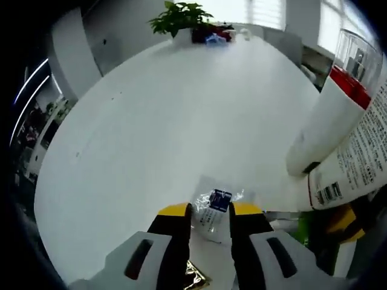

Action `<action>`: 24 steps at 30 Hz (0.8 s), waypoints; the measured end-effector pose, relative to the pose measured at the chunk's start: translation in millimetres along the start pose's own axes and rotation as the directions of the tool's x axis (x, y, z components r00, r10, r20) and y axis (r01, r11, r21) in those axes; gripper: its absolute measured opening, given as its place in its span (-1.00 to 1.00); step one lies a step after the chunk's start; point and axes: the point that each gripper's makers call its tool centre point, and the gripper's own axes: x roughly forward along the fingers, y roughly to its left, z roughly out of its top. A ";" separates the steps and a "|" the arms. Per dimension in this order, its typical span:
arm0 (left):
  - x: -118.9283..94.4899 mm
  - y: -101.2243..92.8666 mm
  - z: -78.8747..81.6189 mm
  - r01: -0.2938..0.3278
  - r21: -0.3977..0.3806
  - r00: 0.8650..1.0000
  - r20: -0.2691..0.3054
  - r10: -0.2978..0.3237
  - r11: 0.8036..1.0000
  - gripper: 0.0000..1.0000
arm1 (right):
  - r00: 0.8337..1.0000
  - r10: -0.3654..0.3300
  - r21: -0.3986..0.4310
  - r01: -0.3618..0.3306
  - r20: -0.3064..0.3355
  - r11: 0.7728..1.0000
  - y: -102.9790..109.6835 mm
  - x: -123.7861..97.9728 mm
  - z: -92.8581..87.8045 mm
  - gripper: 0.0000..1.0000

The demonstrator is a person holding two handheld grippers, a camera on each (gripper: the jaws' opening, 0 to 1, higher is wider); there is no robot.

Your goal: Arrange the skincare products in the storage area until every visible bottle or jar stands upright without overlapping.

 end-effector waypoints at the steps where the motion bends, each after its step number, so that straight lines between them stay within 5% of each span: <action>1: -1.8 1.5 -2.3 -0.007 0.003 1.000 -0.005 0.007 1.000 -0.63 | 1.000 0.000 -0.001 0.000 0.000 1.000 0.0 0.0 0.0 -0.57; 24: -44.6 22.6 -65.1 -0.095 -0.179 0.995 -0.023 0.092 0.979 -0.65 | 1.000 -0.004 -0.011 0.003 -0.001 1.000 -0.4 0.0 0.1 -0.57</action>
